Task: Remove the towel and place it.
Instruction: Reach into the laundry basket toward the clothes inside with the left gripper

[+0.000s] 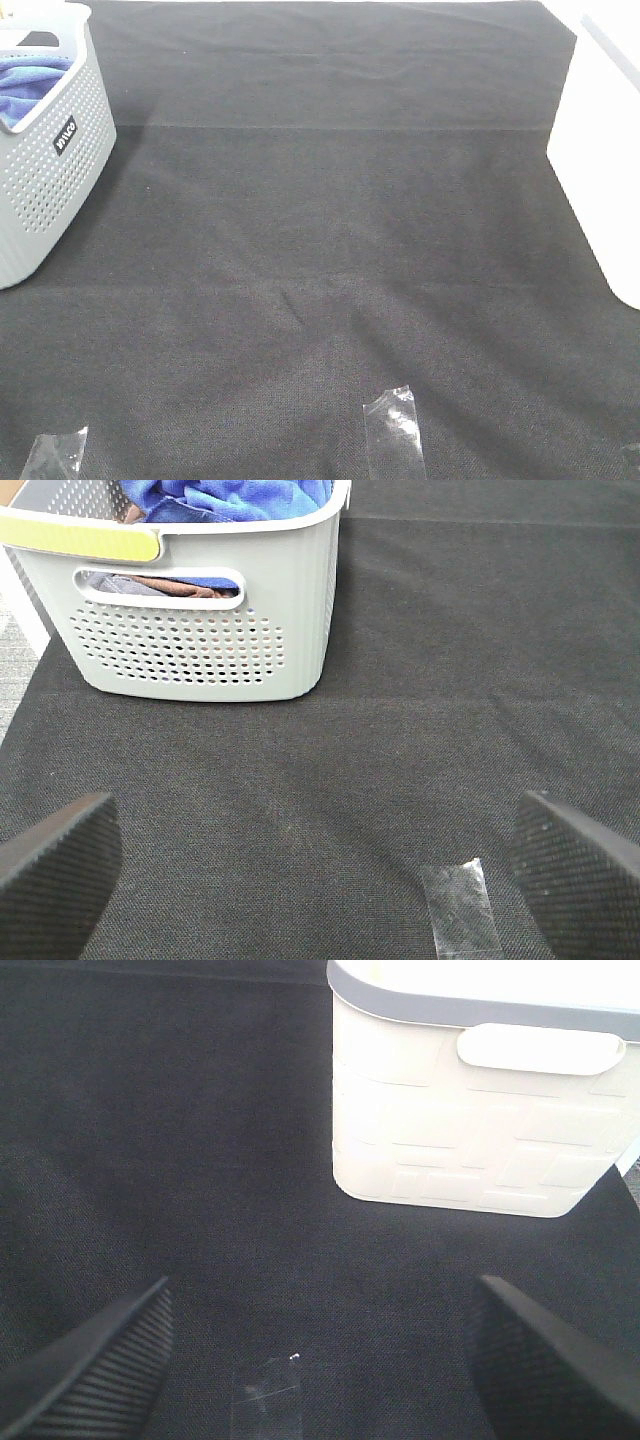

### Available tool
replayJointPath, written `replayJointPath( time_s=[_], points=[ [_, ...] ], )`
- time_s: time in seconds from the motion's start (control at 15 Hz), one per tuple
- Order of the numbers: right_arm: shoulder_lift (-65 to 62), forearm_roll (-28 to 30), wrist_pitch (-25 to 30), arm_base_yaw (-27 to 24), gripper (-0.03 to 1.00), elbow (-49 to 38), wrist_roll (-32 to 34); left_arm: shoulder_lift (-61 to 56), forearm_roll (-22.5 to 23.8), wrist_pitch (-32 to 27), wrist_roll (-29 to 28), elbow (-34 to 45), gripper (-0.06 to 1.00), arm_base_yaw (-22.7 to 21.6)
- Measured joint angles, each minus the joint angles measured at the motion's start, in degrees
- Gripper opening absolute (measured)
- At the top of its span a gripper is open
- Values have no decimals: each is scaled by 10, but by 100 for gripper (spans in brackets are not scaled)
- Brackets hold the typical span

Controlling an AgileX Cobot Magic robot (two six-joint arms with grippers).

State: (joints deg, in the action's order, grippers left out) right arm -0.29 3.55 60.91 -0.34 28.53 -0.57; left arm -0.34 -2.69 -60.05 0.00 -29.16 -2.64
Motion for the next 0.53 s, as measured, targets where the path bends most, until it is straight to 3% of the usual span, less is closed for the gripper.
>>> replayJointPath(
  time_s=[0.53],
  points=[
    [0,0,0,0,76,0,0,0,-3,0,0,0,99,0]
  ],
)
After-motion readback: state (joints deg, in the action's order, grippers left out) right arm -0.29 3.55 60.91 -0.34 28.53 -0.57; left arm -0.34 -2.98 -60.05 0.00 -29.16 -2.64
